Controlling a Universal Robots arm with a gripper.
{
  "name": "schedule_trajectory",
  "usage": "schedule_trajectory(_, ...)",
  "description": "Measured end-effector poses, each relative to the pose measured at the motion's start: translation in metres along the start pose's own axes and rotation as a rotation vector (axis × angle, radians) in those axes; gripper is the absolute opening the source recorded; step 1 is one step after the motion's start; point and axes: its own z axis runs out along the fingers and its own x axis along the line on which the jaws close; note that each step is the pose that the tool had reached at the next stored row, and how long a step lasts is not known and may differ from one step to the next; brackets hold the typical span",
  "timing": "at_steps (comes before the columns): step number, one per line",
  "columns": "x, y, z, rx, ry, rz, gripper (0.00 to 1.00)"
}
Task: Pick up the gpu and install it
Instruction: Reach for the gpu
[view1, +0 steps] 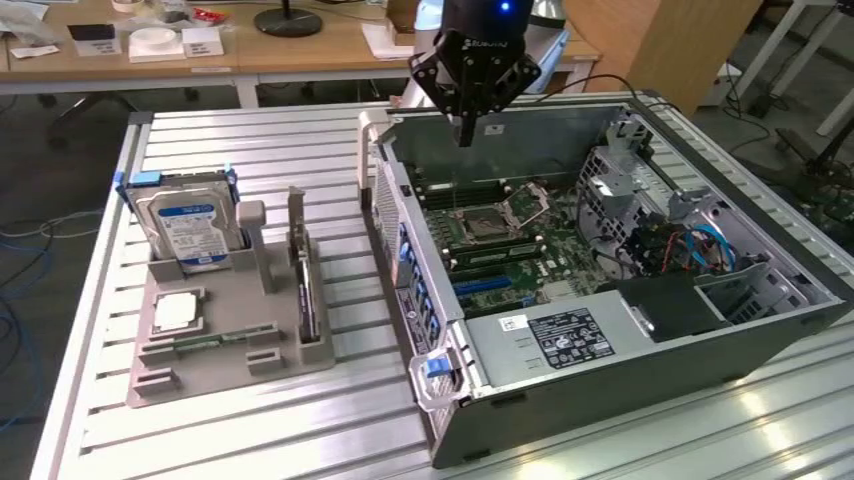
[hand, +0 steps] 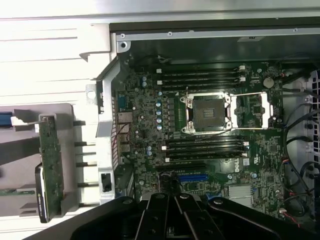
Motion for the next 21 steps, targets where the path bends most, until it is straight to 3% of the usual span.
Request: schedule_trajectory(21,0.031,-0.0026,0.0,0.0004,0.005,0.001,0.11)
